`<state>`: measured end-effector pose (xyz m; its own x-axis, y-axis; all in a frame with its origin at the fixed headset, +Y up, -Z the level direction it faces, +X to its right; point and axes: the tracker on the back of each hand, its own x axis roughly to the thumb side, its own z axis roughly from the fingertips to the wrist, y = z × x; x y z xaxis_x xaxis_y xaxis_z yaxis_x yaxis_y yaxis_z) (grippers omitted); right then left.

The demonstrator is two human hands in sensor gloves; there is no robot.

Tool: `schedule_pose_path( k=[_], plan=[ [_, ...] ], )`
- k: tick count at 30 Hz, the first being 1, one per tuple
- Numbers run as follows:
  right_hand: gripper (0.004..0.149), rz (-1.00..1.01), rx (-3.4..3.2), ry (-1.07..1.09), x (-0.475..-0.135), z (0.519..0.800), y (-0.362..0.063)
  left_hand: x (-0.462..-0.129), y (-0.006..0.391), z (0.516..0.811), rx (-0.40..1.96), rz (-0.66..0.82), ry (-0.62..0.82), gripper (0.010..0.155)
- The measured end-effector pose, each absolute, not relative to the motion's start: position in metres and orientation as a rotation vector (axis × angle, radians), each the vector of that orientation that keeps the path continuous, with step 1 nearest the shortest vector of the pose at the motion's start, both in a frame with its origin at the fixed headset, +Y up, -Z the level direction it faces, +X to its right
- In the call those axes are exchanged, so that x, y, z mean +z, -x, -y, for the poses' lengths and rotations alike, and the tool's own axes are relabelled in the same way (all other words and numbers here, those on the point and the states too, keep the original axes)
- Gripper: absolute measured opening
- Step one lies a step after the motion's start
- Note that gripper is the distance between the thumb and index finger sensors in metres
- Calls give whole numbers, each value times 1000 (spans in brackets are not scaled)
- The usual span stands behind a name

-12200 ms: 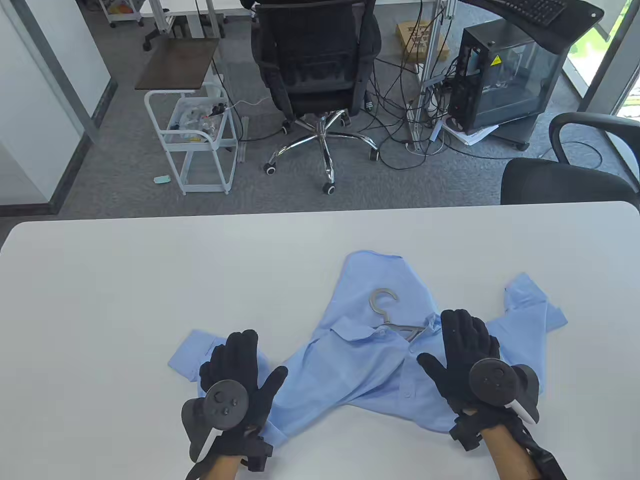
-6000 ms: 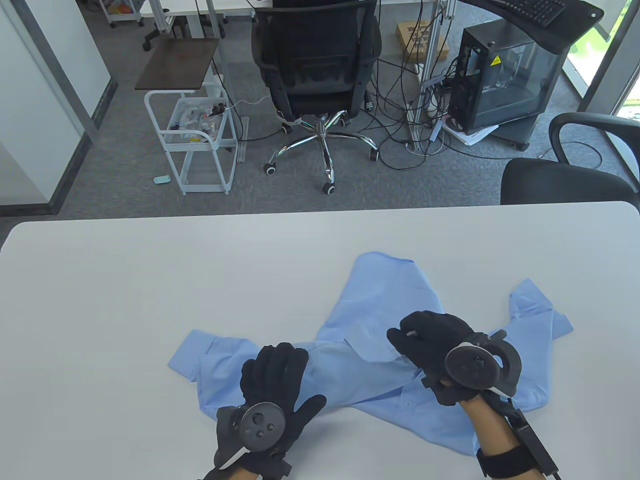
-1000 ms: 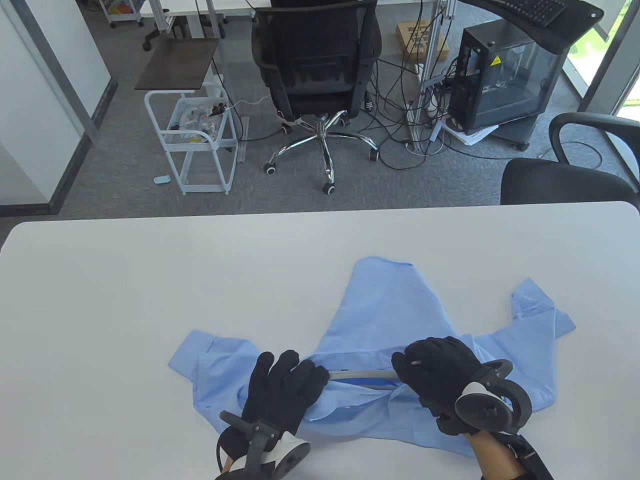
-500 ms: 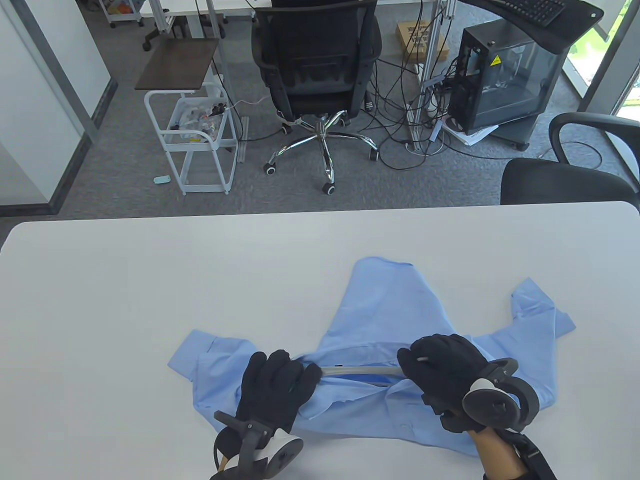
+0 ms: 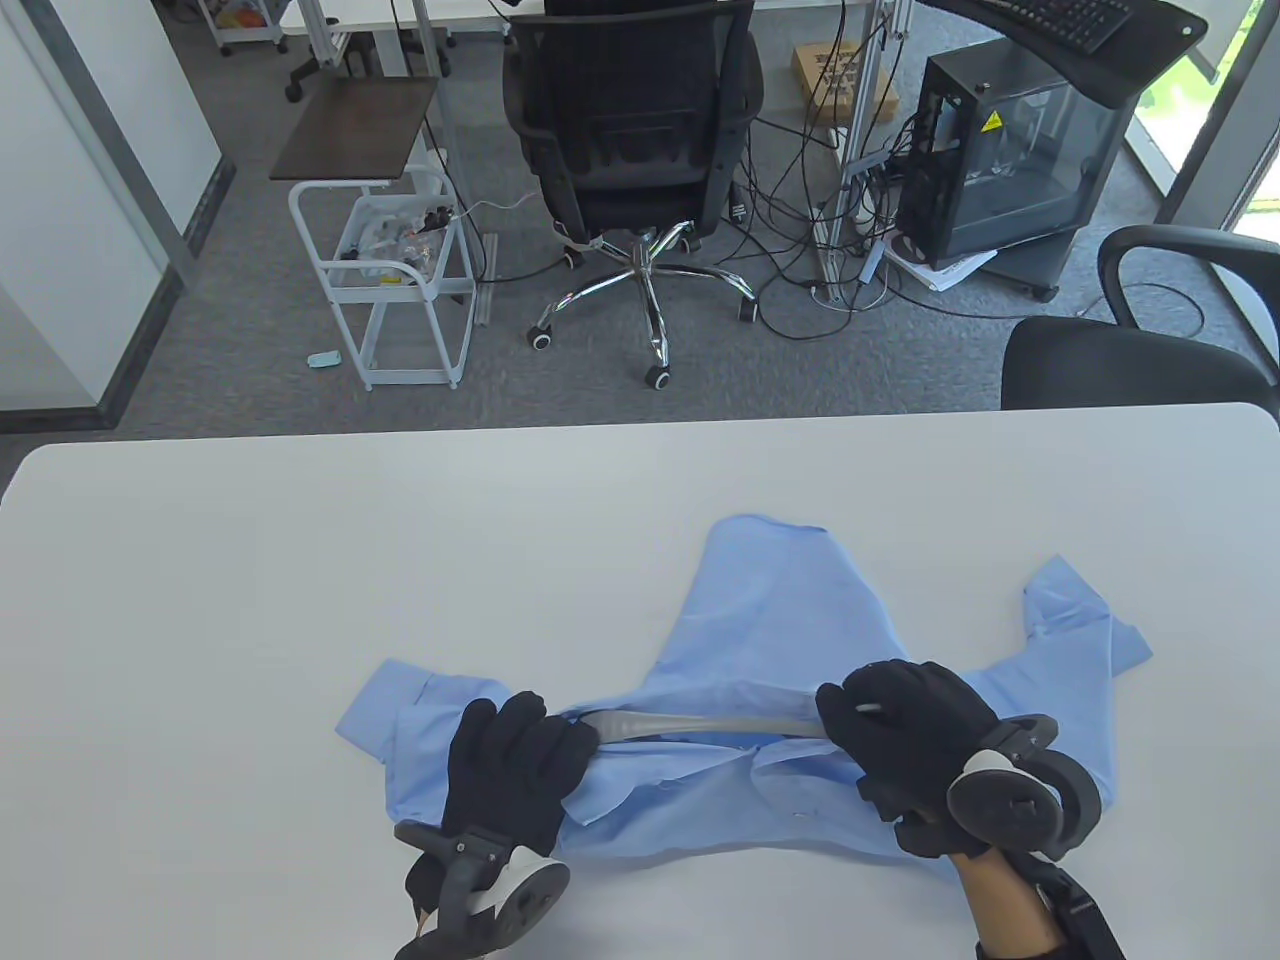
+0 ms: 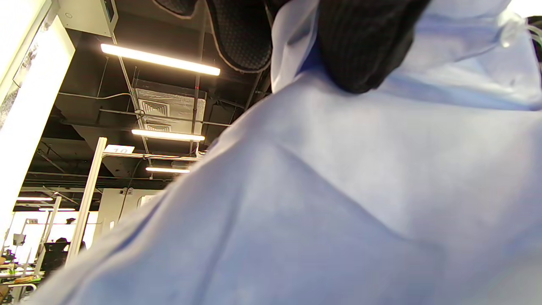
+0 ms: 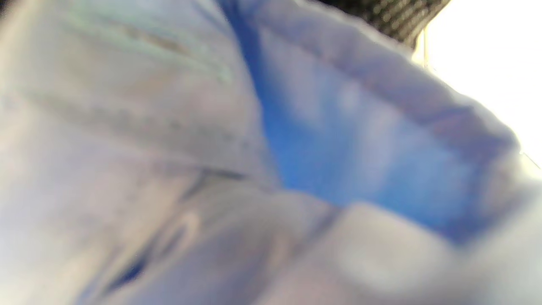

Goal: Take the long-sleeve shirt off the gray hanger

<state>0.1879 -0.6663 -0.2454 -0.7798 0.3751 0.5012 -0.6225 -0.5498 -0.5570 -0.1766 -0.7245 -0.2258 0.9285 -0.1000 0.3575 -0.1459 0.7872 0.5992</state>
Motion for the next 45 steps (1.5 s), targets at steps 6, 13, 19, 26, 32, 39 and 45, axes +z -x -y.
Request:
schedule_pose_path(
  k=[6,13,19,26,32,39,45],
  plan=[
    [34,1016,2301,-430,-245,666,-193,-226,177,724,27,387,-682,46],
    [34,1013,2299,-412,-245,665,-197,-228,178,725,22,390,-679,45],
    [34,1011,2297,-391,-246,666,-201,-229,176,727,7,401,-670,45],
    [34,1005,2294,-382,-246,665,-202,-229,175,727,5,401,-658,46],
    [34,1002,2295,-384,-246,666,-202,-229,176,727,9,394,-651,46],
    [34,1000,2290,-377,-247,666,-203,-231,180,727,28,385,-643,46],
    [34,1005,2282,-367,-247,665,-205,-234,182,729,37,379,-635,46]
  ],
)
